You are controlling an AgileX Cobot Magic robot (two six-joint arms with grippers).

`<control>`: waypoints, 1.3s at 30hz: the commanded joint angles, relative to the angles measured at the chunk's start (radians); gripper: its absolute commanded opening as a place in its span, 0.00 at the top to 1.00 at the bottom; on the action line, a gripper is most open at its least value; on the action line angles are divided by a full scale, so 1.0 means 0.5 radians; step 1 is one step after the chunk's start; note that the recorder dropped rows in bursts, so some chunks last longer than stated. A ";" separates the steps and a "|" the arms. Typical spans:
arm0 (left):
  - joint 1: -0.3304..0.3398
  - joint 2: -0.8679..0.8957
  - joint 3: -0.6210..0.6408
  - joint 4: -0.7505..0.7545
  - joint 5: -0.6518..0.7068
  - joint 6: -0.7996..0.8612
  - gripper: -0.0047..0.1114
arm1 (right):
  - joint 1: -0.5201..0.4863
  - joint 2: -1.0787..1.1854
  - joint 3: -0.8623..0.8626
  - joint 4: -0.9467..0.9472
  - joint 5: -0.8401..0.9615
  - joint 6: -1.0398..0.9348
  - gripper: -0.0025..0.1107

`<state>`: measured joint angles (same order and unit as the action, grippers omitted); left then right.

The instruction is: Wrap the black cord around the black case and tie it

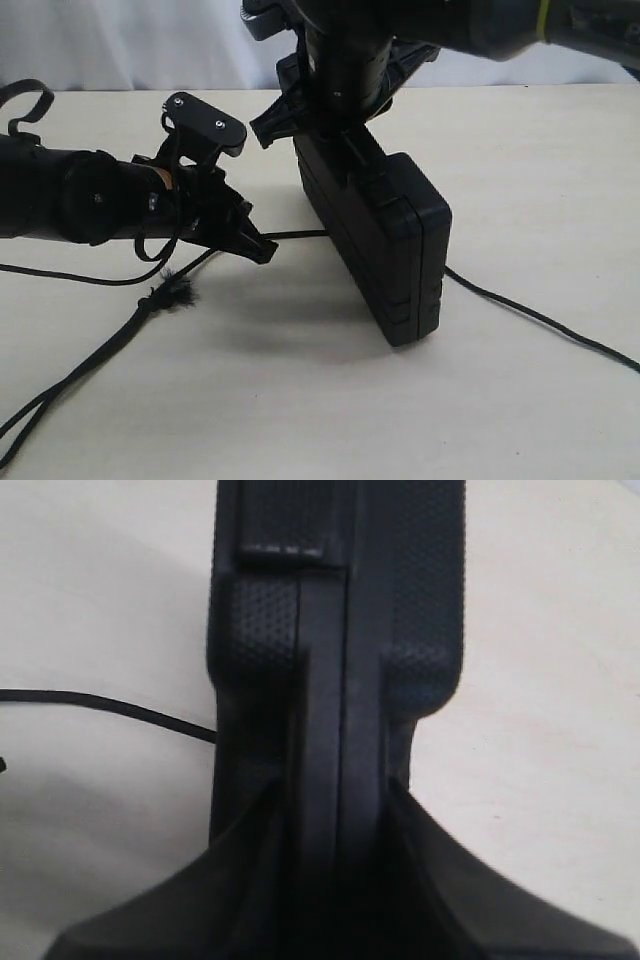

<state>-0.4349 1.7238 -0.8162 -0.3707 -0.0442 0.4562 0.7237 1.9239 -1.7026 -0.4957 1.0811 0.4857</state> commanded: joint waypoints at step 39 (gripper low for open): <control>0.498 0.425 0.328 2.497 -2.203 -1.939 0.96 | -0.001 -0.168 -0.013 0.348 0.106 -0.171 0.38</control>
<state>-0.1872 1.9346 -0.6553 0.8745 -1.1383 -0.5068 0.7237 1.8902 -1.7103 -0.3199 1.1207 0.4118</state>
